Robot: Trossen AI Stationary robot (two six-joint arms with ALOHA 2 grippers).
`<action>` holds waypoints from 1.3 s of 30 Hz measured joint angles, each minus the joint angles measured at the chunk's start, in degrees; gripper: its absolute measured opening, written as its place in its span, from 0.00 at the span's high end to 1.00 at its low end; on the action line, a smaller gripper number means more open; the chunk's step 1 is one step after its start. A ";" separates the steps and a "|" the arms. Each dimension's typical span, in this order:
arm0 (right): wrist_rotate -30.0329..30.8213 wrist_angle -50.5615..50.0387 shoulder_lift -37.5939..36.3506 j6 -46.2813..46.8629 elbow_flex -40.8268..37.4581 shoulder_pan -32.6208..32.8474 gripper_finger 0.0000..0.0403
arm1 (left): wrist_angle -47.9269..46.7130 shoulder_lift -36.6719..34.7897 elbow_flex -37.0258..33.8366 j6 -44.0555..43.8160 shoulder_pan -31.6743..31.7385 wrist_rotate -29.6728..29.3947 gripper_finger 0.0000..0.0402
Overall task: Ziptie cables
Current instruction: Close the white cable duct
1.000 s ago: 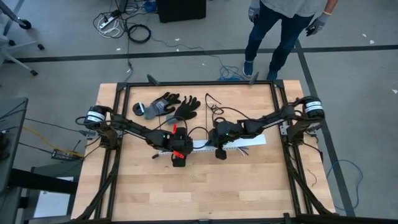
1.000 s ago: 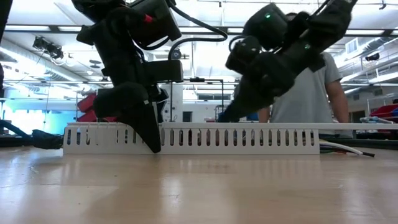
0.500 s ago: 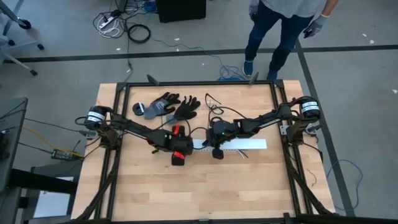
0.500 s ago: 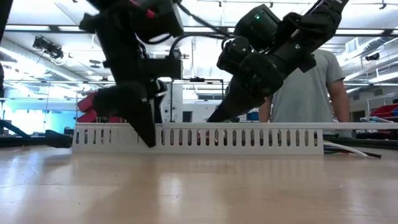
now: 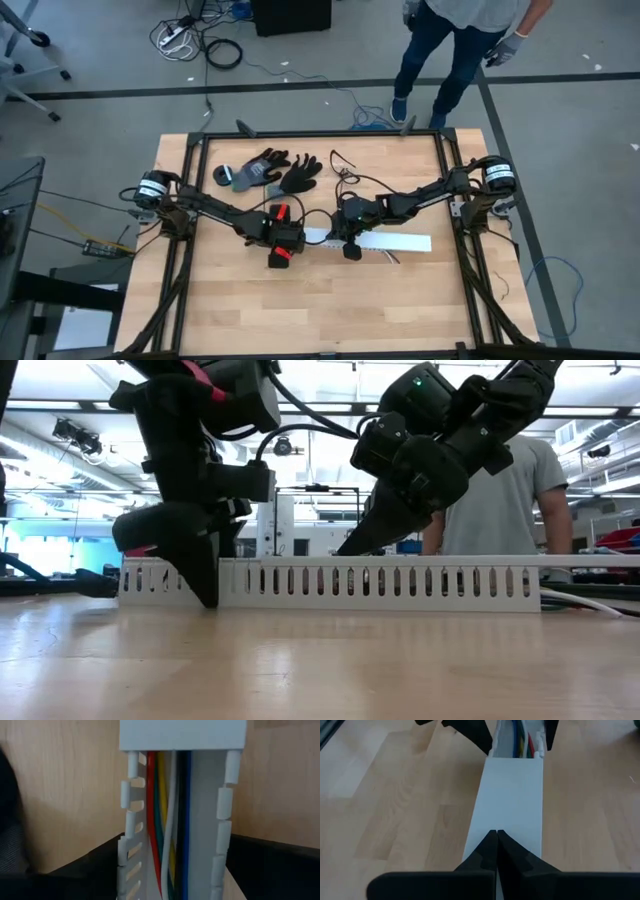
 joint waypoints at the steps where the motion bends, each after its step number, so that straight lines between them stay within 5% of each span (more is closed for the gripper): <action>1: 0.09 0.02 0.00 0.06 -0.02 0.11 1.00 | 0.05 0.00 0.00 0.01 0.00 0.07 0.26; 12: 4.10 1.17 -4.88 -3.36 -0.58 2.02 1.00 | 0.67 0.00 -0.04 0.44 0.00 1.42 0.37; 21: 8.49 -10.02 -10.20 -0.66 -1.38 5.07 1.00 | 0.74 0.00 -0.04 -3.52 0.02 1.66 0.38; 30: 7.98 -2.47 -6.93 -1.67 -3.69 4.25 1.00 | 1.04 0.01 -0.05 -7.82 -0.02 2.18 0.38; 39: 8.98 -4.41 -12.67 -4.43 -2.66 3.56 1.00 | 1.02 0.02 -0.04 -7.17 -0.04 2.48 0.38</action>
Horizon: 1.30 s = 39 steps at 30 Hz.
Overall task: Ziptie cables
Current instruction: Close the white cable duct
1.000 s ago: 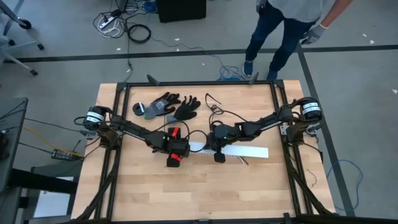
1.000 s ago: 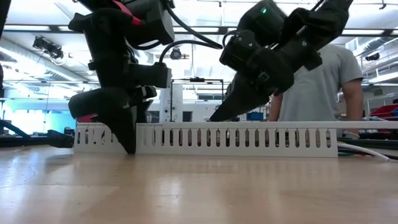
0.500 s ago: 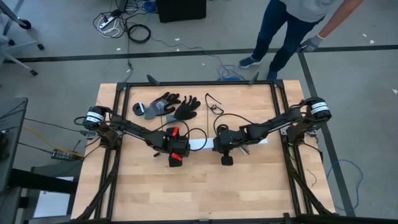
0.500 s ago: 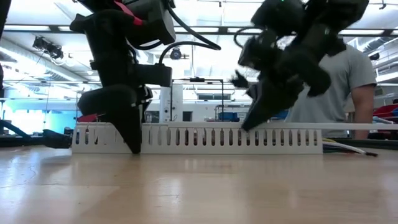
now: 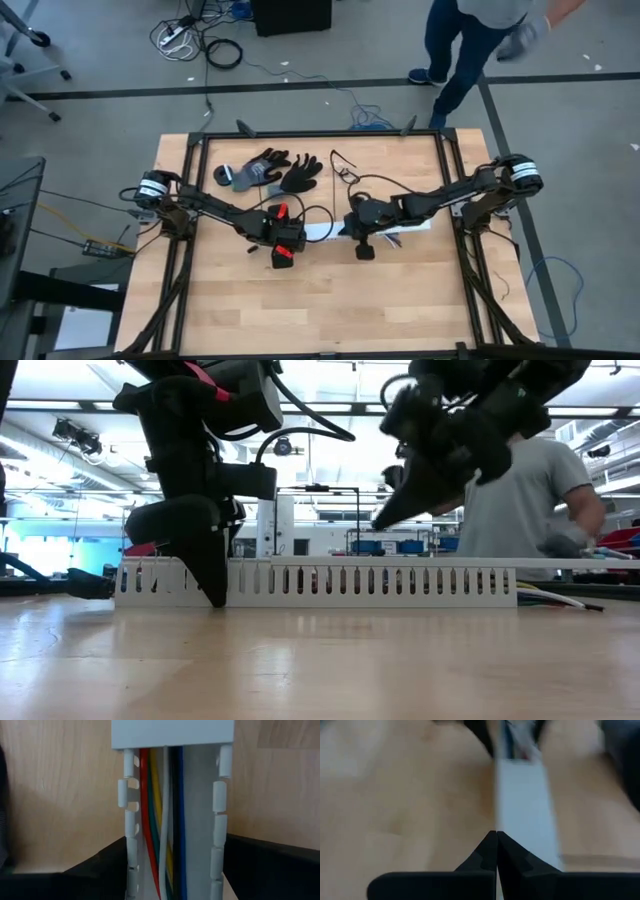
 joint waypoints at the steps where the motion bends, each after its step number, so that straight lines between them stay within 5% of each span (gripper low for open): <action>1: 1.34 -1.78 -0.31 -0.01 -0.02 -0.44 1.00 | -0.02 0.00 0.00 0.02 0.00 0.01 0.38; 9: 2.59 -4.33 2.65 0.94 -0.81 -2.63 1.00 | -0.32 0.00 0.00 0.16 -0.02 0.28 0.38; 21: -4.94 13.70 15.46 -0.50 0.62 -4.79 1.00 | -0.79 0.00 -0.11 0.20 -0.07 1.02 0.38; 39: -6.84 15.61 16.19 0.12 0.51 -4.41 1.00 | 3.90 0.24 -0.17 2.63 -0.08 -6.55 0.26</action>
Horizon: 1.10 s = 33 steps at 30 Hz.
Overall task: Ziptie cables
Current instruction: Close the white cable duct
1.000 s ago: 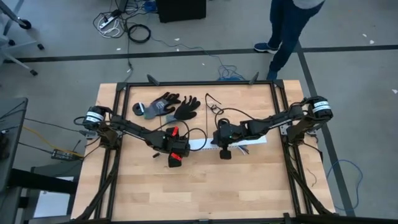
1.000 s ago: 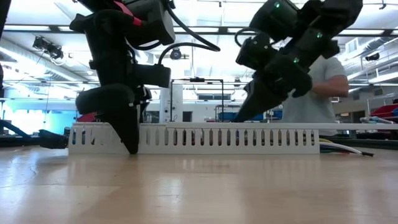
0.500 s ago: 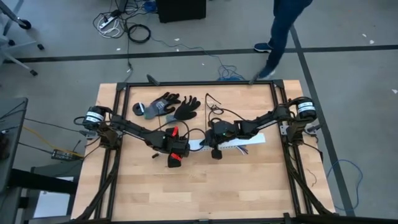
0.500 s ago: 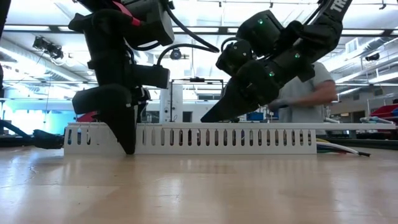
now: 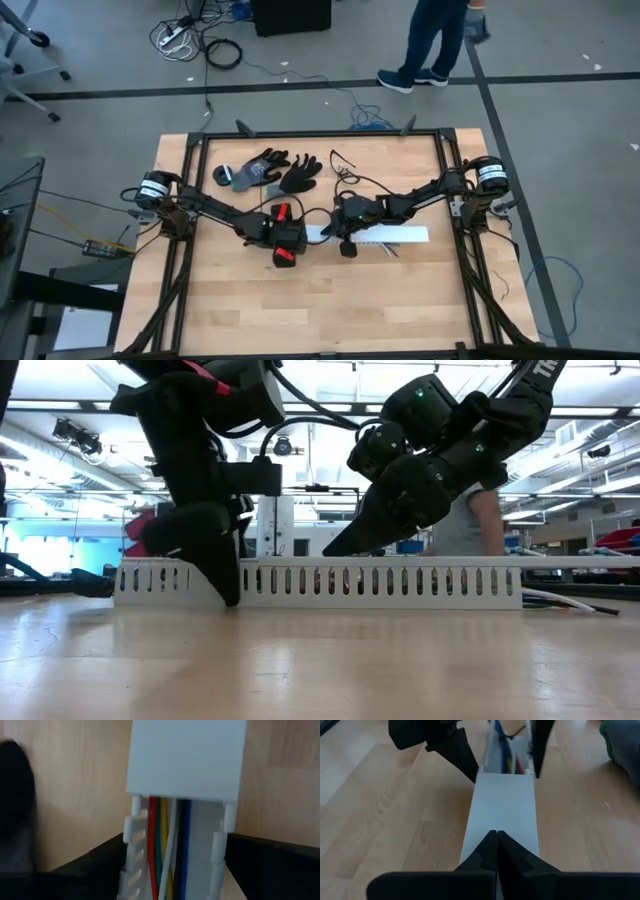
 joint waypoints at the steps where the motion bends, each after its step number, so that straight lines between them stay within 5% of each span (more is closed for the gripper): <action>1: -0.13 0.00 0.00 0.00 0.00 0.08 1.00 | 0.52 0.00 0.00 0.97 0.02 -0.25 0.25; 11: -2.43 -0.36 -0.68 0.88 -0.11 0.48 1.00 | 2.27 0.20 0.17 1.19 0.28 3.77 0.28; 23: 3.61 -12.18 -11.89 -0.95 -0.54 2.97 1.00 | 2.18 0.48 0.26 1.02 0.23 5.34 0.35; 33: 1.89 -5.58 -4.06 -0.76 -0.22 2.20 1.00 | 1.17 0.40 0.15 1.02 0.19 5.76 0.35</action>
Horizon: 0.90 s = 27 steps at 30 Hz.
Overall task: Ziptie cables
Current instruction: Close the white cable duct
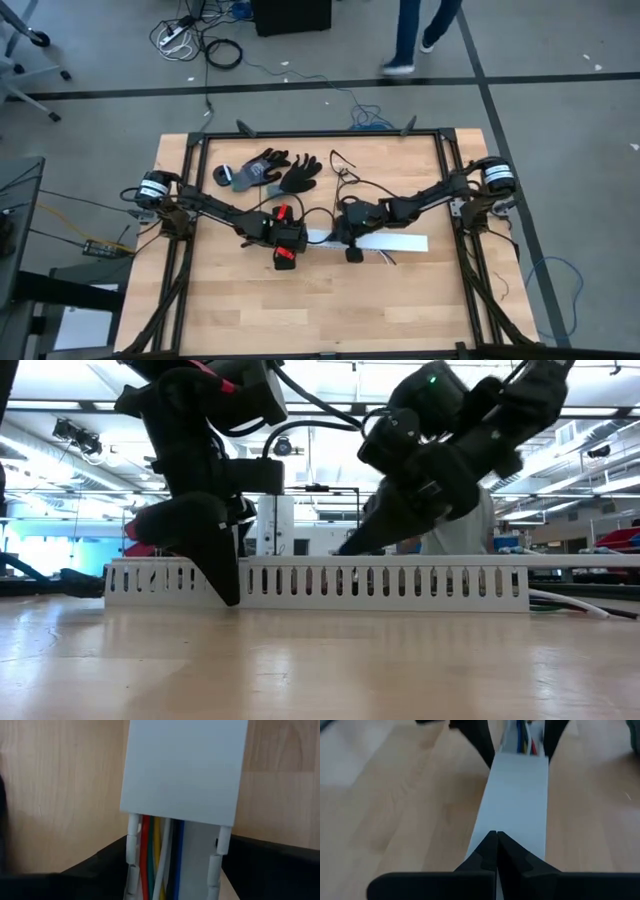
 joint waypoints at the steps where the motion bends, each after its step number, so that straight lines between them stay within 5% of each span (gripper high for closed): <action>1: -1.24 1.97 1.08 -0.12 0.03 -0.54 1.00 | 0.02 -0.01 0.00 0.00 0.00 0.05 0.35; 14: -6.04 8.01 3.00 -0.85 0.01 -2.64 1.00 | 0.39 0.01 0.00 -0.01 0.04 1.42 0.35; 27: -1.50 -6.74 -4.99 0.26 -0.02 -0.33 1.00 | 1.51 0.17 0.07 -0.18 0.00 2.22 0.35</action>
